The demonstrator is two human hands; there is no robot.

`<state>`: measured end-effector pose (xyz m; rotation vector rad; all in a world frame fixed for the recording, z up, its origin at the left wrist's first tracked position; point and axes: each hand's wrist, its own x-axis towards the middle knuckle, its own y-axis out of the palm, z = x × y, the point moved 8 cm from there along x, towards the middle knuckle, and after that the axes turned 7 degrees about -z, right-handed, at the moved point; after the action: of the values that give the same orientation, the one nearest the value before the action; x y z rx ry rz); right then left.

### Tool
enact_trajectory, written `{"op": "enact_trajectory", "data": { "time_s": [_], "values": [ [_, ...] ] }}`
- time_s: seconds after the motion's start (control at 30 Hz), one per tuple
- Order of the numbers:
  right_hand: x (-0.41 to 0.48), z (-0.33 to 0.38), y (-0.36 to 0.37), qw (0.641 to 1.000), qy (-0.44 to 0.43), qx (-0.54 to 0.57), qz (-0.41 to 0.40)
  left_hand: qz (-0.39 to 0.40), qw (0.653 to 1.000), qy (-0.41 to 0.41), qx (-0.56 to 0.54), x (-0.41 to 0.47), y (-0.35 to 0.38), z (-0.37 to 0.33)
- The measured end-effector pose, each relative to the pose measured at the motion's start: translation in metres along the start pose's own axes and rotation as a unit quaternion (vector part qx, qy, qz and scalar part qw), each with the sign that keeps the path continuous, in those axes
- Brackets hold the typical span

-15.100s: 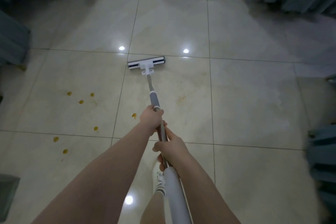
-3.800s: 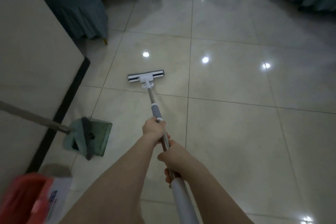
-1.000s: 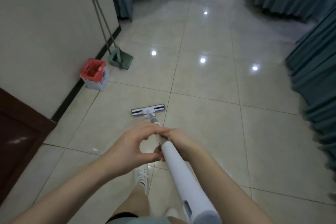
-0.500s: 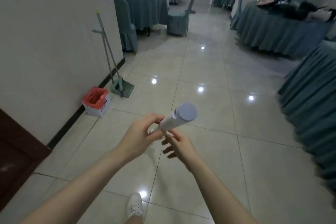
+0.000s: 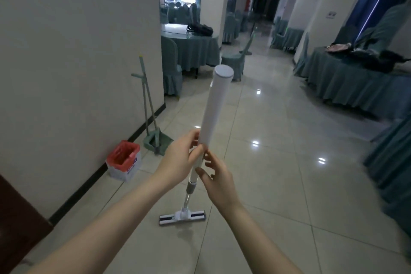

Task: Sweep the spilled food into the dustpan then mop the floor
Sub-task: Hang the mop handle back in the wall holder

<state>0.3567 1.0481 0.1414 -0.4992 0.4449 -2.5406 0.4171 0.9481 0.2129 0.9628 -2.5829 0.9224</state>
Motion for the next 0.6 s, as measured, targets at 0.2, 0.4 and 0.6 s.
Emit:
{"op": "enact_trajectory", "data": {
  "time_s": [0.2,0.4,0.6],
  "values": [
    [0.1,-0.002,0.036,0.998,0.064,0.01,-0.022,-0.031,0.999,-0.016,-0.039,0.09,-0.007,0.033],
    [0.184,-0.011,0.08,0.976,0.147,0.155,-0.037,-0.086,0.991,-0.061,-0.088,0.162,-0.006,0.083],
    [0.273,-0.033,0.141,0.936,0.204,0.285,0.042,-0.171,0.974,-0.11,-0.1,0.237,-0.008,0.142]
  ]
}}
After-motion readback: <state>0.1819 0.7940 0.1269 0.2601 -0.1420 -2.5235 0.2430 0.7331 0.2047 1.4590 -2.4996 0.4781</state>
